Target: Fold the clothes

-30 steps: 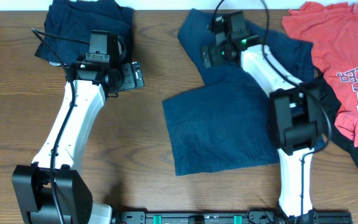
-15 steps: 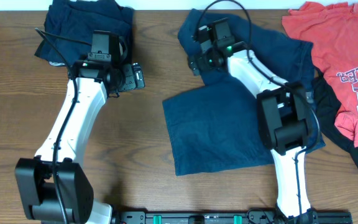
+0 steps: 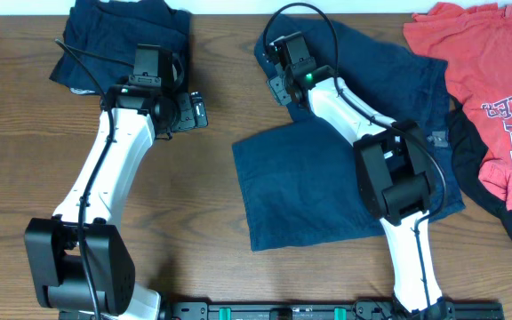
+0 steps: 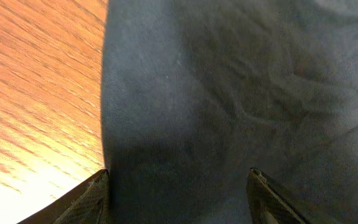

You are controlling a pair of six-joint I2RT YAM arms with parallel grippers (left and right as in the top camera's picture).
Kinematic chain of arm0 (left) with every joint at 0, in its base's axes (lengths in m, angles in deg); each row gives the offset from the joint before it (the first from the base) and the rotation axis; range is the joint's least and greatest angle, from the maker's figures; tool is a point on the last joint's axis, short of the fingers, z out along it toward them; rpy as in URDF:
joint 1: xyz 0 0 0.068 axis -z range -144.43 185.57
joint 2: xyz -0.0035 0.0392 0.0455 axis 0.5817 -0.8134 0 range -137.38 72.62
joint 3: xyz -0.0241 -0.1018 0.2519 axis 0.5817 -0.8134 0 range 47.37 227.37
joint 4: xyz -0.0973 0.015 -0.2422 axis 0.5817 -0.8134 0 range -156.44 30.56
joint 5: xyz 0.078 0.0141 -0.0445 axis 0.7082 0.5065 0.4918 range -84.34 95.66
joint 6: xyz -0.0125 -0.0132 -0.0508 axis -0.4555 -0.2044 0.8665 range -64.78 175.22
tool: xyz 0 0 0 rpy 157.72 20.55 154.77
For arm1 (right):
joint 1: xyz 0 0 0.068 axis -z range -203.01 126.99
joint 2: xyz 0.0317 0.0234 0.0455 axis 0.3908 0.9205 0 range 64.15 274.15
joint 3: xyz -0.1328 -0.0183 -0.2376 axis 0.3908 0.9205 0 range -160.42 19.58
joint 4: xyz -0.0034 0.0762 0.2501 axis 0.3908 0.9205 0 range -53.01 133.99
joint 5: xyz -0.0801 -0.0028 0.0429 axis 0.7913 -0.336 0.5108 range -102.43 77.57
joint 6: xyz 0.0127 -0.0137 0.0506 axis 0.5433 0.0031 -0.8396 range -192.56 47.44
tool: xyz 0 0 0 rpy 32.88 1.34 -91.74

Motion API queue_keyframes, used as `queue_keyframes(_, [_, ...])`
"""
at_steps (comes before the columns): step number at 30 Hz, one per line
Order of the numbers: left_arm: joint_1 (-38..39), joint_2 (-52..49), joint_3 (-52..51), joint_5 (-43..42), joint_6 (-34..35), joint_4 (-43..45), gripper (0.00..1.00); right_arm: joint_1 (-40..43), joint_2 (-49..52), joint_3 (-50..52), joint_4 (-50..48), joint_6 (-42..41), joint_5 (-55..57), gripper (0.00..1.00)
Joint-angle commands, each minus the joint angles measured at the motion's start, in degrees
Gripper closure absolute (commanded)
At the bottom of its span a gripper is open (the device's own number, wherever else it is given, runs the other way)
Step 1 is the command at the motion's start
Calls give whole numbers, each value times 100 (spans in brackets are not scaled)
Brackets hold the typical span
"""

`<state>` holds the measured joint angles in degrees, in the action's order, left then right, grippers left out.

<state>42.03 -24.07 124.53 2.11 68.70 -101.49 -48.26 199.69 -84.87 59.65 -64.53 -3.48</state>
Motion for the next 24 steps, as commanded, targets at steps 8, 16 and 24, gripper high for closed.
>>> queue_keyframes(8, [-13, -46, 31, -13, -70, -33, 2, -24, 184, -50, 33, 35, 66, 37])
queue_keyframes(16, [-13, -46, 31, -13, -68, -33, 2, -42, 184, -50, 186, 13, 72, 72])
queue_keyframes(24, [-13, -46, 31, -13, -70, -72, 2, -57, -66, -101, 638, -175, -85, 99])
